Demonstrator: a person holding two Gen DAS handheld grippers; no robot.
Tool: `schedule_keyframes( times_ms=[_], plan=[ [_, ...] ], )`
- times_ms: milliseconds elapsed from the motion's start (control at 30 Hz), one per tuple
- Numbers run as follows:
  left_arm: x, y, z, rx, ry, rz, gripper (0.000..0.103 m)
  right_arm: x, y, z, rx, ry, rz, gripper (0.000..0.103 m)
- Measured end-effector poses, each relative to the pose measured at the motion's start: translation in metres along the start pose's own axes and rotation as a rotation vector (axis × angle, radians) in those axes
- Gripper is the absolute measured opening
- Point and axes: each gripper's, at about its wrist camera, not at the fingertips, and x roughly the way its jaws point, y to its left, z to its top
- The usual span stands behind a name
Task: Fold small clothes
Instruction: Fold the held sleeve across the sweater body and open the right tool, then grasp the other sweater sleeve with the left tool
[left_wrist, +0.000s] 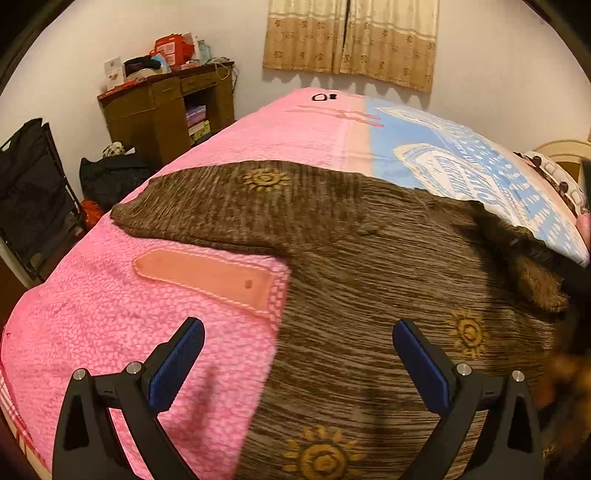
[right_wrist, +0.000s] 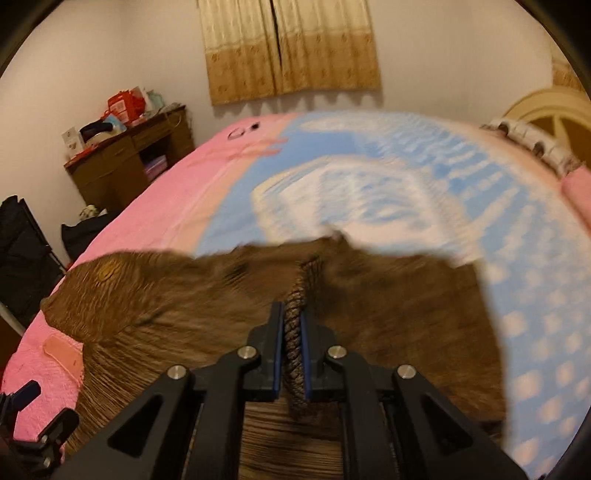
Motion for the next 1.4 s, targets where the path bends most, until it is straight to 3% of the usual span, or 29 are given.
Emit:
schedule_keyframes(
  times_ms=[100, 133, 167, 267, 300, 367, 400, 433, 467, 667, 733, 767, 933, 1033, 1167, 1400],
  plan=[
    [0.006, 0.009, -0.001, -0.008, 0.01, 0.011, 0.102, 0.026, 0.012, -0.009, -0.02, 0.043, 0.04, 0.018],
    [0.008, 0.011, -0.002, -0.01, 0.012, 0.015, 0.102, 0.03, 0.011, -0.011, -0.026, 0.065, 0.063, 0.028],
    [0.01, 0.013, -0.002, -0.012, 0.013, 0.015, 0.102, 0.03, 0.009, -0.011, -0.022, 0.081, 0.092, 0.046],
    [0.016, 0.015, -0.002, -0.016, 0.019, 0.013, 0.102, -0.007, -0.003, -0.006, 0.037, -0.019, 0.127, 0.065],
    [0.017, 0.015, -0.003, -0.017, 0.018, 0.012, 0.102, -0.022, -0.011, -0.004, 0.065, -0.077, 0.135, 0.067],
    [0.021, 0.016, -0.003, -0.025, 0.023, 0.013, 0.102, -0.043, -0.027, 0.0, 0.109, -0.142, 0.105, 0.064],
    [0.024, 0.016, -0.003, -0.034, 0.03, 0.008, 0.102, -0.043, -0.033, 0.003, 0.112, -0.123, 0.073, 0.056],
    [0.025, 0.015, -0.004, -0.039, 0.038, 0.002, 0.102, -0.036, -0.036, 0.004, 0.107, -0.073, 0.051, 0.026],
    [0.026, 0.014, -0.004, -0.042, 0.044, -0.003, 0.102, -0.029, -0.038, 0.002, 0.105, -0.025, 0.051, 0.011],
    [0.027, 0.016, -0.006, -0.014, 0.041, 0.028, 0.102, 0.012, -0.01, -0.032, 0.046, 0.098, 0.063, 0.012],
    [0.028, 0.026, -0.003, -0.027, 0.035, 0.046, 0.102, 0.003, -0.009, -0.031, 0.024, 0.079, 0.046, 0.014],
    [0.029, 0.034, -0.001, -0.042, 0.036, 0.058, 0.102, 0.004, -0.008, -0.033, 0.014, 0.087, 0.054, 0.02],
    [0.033, 0.09, 0.013, -0.176, 0.043, 0.125, 0.102, -0.001, -0.014, -0.037, 0.028, 0.071, 0.068, 0.02],
    [0.03, 0.134, 0.03, -0.281, 0.0, 0.138, 0.102, -0.001, -0.017, -0.036, 0.04, 0.067, 0.08, 0.021],
    [0.043, 0.177, 0.058, -0.396, -0.025, 0.082, 0.102, 0.001, -0.012, -0.034, 0.029, 0.068, 0.075, 0.024],
    [0.085, 0.198, 0.081, -0.496, 0.005, 0.04, 0.101, 0.001, -0.008, -0.034, 0.011, 0.068, 0.082, 0.031]
  ],
)
